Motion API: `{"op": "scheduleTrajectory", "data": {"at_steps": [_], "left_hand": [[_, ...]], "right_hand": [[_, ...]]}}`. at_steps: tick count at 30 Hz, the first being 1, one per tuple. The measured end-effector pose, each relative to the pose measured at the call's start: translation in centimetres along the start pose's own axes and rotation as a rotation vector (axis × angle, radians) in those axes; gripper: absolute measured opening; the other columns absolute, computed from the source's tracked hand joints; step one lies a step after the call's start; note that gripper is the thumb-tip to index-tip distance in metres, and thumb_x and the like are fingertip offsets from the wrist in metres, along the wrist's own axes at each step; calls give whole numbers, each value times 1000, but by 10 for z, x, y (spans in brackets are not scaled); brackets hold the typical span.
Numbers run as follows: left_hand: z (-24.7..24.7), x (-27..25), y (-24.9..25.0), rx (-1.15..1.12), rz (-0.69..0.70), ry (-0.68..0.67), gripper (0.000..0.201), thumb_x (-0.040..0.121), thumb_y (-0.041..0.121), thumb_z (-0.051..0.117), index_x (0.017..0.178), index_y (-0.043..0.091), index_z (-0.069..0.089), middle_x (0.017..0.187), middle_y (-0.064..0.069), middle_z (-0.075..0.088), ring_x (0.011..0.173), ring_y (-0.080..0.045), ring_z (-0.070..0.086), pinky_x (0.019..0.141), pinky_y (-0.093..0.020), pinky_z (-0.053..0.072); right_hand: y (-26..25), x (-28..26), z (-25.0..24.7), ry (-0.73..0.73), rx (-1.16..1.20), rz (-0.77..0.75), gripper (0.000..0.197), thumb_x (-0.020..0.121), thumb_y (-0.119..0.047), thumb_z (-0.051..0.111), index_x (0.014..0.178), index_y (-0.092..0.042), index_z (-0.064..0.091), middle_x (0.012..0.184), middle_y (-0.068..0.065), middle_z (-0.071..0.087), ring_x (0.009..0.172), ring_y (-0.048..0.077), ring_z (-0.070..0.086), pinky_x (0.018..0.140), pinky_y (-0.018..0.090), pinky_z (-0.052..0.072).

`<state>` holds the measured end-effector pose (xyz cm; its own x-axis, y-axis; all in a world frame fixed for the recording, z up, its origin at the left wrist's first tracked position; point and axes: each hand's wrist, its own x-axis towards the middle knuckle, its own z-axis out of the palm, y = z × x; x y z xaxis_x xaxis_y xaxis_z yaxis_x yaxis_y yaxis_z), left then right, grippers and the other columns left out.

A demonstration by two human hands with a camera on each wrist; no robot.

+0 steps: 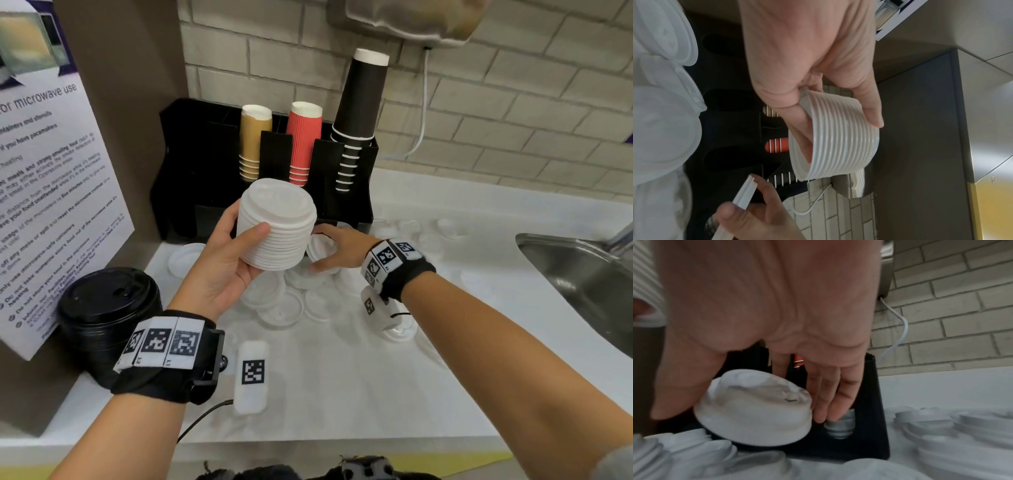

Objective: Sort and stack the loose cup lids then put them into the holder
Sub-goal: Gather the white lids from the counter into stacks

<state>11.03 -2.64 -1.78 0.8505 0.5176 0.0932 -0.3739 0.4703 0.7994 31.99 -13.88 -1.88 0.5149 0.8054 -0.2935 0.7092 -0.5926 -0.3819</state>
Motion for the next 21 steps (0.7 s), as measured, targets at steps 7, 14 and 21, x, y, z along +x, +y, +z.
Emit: {"op": "scheduleTrajectory", "data": {"at_steps": [7, 14, 21], "left_hand": [[-3, 1, -2, -5, -12, 12, 62, 78, 17, 66, 137, 26, 51, 124, 4, 67, 113, -15, 66, 77, -26, 57], [-3, 1, -4, 1, -39, 4, 92, 54, 34, 94, 135, 27, 53, 123, 5, 68, 113, -16, 66, 76, -27, 58], [2, 1, -11, -45, -89, -19, 114, 34, 40, 100, 137, 29, 51, 126, 3, 66, 111, -17, 67, 73, -30, 59]], "right_hand": [[34, -1, 3, -111, -280, 221, 96, 72, -34, 82, 149, -15, 27, 149, 10, 40, 133, 28, 42, 107, 36, 37], [57, -1, 17, -66, -262, 207, 86, 70, -33, 81, 141, -23, 34, 129, 11, 52, 114, 32, 54, 88, 39, 47], [48, -27, -24, 92, 45, 163, 67, 81, -38, 71, 135, -28, 33, 116, 6, 52, 101, 25, 55, 83, 32, 42]]}}
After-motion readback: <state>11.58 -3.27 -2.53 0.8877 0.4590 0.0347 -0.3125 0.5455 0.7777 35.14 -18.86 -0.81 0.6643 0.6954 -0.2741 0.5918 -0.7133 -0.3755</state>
